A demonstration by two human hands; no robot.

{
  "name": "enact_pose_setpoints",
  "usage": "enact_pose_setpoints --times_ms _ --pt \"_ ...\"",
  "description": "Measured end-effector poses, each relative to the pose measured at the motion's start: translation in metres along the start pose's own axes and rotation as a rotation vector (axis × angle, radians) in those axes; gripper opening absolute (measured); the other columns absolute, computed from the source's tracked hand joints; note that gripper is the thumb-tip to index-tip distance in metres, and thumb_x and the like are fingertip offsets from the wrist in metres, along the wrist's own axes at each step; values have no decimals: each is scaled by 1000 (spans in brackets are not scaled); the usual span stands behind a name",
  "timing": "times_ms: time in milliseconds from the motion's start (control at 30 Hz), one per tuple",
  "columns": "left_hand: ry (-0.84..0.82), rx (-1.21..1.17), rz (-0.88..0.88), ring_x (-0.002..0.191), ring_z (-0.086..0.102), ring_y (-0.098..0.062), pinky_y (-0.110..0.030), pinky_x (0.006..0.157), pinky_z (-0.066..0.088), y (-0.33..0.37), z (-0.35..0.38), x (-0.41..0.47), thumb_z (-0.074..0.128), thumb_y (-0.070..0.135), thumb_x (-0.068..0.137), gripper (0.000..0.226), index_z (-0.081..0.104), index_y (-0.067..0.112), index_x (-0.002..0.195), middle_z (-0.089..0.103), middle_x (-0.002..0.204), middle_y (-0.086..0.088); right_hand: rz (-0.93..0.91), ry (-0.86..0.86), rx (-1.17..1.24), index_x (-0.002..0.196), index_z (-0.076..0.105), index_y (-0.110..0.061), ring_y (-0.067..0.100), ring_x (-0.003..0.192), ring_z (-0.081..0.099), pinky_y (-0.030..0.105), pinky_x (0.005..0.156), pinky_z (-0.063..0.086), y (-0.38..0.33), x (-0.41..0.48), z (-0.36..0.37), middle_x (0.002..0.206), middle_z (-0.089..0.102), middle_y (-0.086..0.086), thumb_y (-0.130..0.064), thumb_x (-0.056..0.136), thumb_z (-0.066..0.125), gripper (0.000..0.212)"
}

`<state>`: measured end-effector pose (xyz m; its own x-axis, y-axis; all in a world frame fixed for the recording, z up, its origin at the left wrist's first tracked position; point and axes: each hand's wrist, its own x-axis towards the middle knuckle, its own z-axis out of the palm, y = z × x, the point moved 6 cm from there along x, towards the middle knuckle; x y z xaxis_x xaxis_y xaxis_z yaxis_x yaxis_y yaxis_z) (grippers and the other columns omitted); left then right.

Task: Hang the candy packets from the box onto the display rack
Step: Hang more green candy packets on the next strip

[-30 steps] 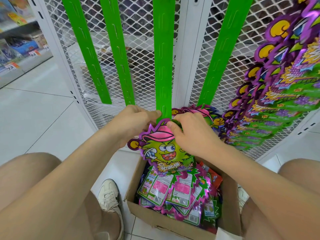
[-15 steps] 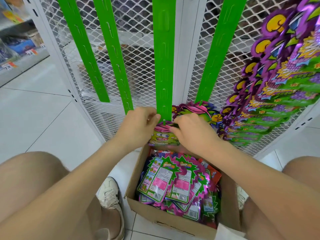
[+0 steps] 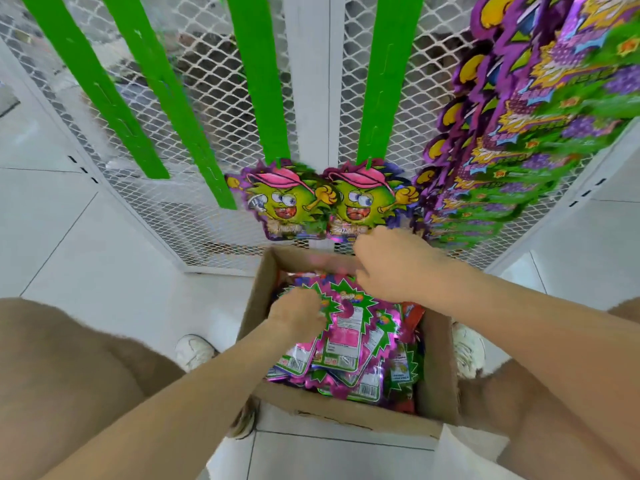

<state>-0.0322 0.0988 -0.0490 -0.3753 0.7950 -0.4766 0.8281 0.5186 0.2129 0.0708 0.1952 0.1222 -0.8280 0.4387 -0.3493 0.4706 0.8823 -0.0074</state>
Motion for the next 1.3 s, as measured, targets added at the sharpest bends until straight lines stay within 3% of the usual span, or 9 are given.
enact_pose_setpoints --times_ms 200,333,433,633,767,933,1000,1167,1300 --pt "-173 -25 -117 153 27 -51 -60 123 32 -21 76 43 74 69 85 120 13 3 164 22 166 -27 -14 -91 -34 91 44 -13 27 75 55 32 53 38 26 15 23 75 37 0 -31 103 57 25" --pt "-108 -80 -61 113 65 -31 -45 89 58 -14 64 47 83 68 72 101 41 13 146 65 125 -5 -8 -133 -65 96 43 -16 26 75 55 30 49 33 38 22 31 78 36 -1 -29 101 58 21" --pt "-47 -67 17 81 67 -23 -34 64 53 -4 43 42 79 51 77 69 55 20 133 68 90 3 -28 -182 -60 96 40 -17 21 68 49 32 51 36 38 28 32 80 33 0 -29 102 57 22" --pt "89 -314 133 72 65 -23 -36 66 56 16 -38 22 65 35 94 13 72 25 99 68 74 4 -59 -245 -20 85 40 -13 27 81 53 37 65 45 53 34 16 83 39 4 -21 100 64 29" --pt "34 -520 177 50 42 -11 -29 58 35 20 -111 4 76 19 94 37 53 19 65 46 53 10 -98 -271 100 115 58 -9 27 92 58 39 72 51 60 34 1 105 62 13 -37 88 79 45" --pt "49 -678 197 66 54 -17 -29 66 40 34 -189 -30 88 29 88 38 67 -4 91 63 71 -17 -169 -74 314 68 42 -10 11 53 26 30 50 17 73 18 -49 60 28 1 -32 90 79 49" --pt "118 -667 206 74 68 -20 -29 73 50 39 -212 -41 89 28 86 29 76 8 102 77 87 -16 -141 13 471 63 44 -6 10 46 23 23 48 25 82 6 -68 50 24 -7 -27 91 80 50" --pt "671 -498 246 91 72 -9 -27 83 56 56 -264 -59 79 16 84 48 65 26 128 74 106 9 -114 227 471 61 45 -14 11 47 31 28 50 28 90 -9 -93 47 38 -6 -26 94 75 47" --pt "681 -690 254 104 68 -11 -35 96 57 79 -268 -49 70 28 78 55 62 19 132 71 116 7 -182 192 320 80 49 -5 25 65 43 40 61 27 80 -7 -88 67 48 8 -17 103 61 29"
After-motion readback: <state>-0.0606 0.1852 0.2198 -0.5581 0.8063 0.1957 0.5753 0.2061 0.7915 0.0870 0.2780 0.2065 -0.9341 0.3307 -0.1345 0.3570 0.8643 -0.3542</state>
